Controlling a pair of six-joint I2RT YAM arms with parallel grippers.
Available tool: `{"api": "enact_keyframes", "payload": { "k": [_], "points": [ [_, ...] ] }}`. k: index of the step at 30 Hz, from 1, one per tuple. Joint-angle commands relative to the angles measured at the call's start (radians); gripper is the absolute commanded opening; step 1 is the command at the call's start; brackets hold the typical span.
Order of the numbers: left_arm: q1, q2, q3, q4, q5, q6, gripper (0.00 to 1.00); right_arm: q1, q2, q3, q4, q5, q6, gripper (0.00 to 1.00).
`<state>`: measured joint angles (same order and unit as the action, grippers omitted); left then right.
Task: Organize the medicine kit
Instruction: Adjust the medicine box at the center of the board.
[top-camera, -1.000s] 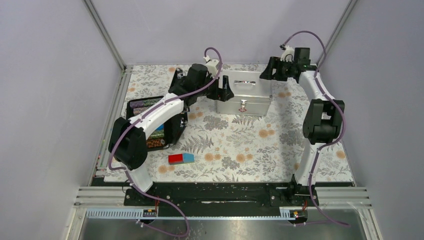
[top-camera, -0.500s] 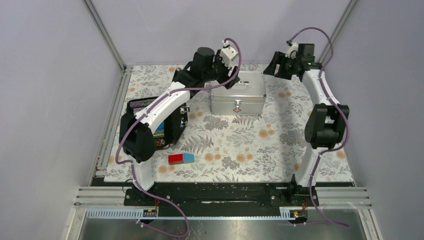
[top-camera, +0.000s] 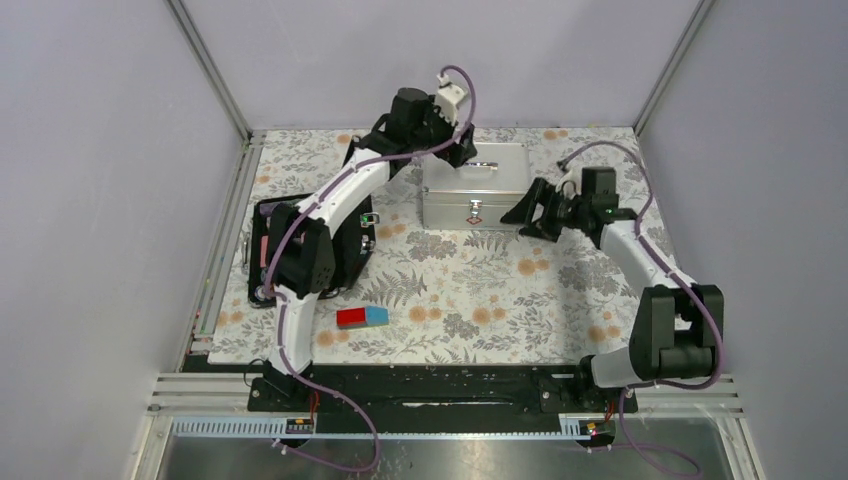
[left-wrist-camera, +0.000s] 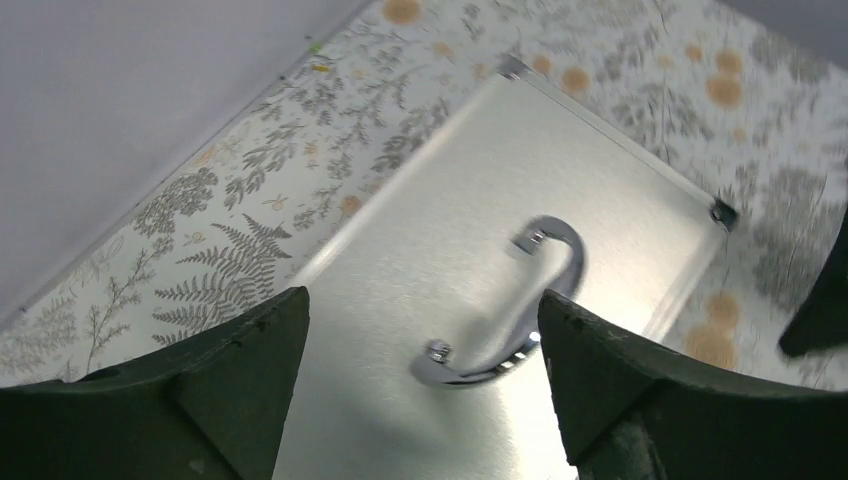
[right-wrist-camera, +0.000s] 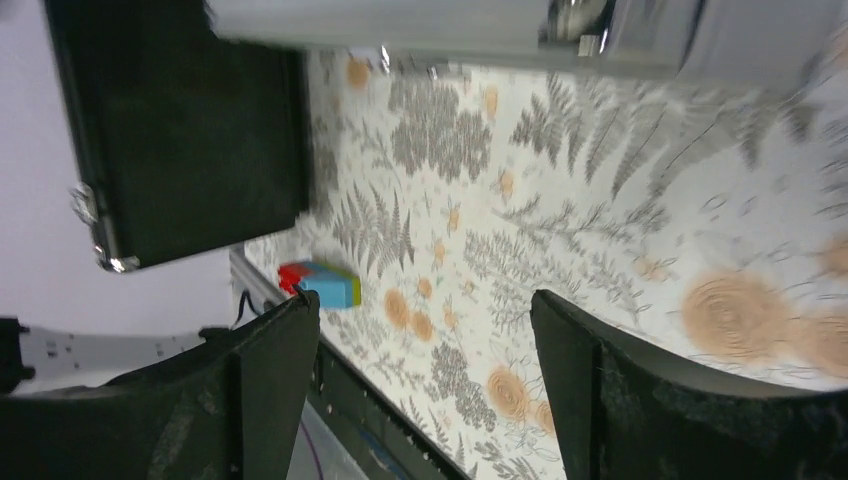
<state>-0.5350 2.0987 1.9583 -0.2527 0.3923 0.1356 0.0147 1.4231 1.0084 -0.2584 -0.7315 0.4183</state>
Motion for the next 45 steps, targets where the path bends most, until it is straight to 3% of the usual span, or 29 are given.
{"api": "enact_keyframes", "payload": {
  "k": [1, 8, 13, 19, 30, 35, 40, 43, 45],
  "points": [
    [0.058, 0.033, 0.086, 0.148, 0.007, -0.267, 0.85, 0.078, 0.021, -0.143, 0.39, -0.051, 0.175, 0.85],
    [0.076, 0.183, 0.242, 0.145, -0.039, -0.444, 0.88, 0.188, 0.17, -0.218, 0.838, -0.001, 0.27, 0.85],
    [0.073, 0.286, 0.342, 0.111, -0.049, -0.455, 0.88, 0.206, 0.264, -0.181, 0.921, 0.004, 0.258, 0.85],
    [0.075, 0.29, 0.293, 0.091, 0.087, -0.492, 0.86, 0.201, 0.254, -0.142, 0.838, -0.008, 0.161, 0.85],
    [0.067, -0.028, -0.248, 0.179, 0.464, -0.565, 0.69, 0.08, 0.205, -0.121, 0.728, -0.063, 0.148, 0.85],
    [0.06, -0.143, -0.363, 0.091, 0.402, -0.47, 0.68, 0.023, 0.21, -0.071, 0.615, -0.142, 0.105, 0.85],
    [0.069, -0.198, -0.308, -0.048, 0.361, -0.391, 0.68, -0.033, 0.126, -0.103, 0.463, -0.109, 0.05, 0.85],
    [0.068, -0.246, -0.352, -0.032, 0.333, -0.404, 0.68, -0.05, 0.118, -0.139, 0.47, -0.103, 0.046, 0.85],
    [0.061, -0.275, -0.38, -0.008, 0.313, -0.407, 0.68, -0.05, 0.139, -0.167, 0.561, -0.114, 0.108, 0.85]
  ]
}}
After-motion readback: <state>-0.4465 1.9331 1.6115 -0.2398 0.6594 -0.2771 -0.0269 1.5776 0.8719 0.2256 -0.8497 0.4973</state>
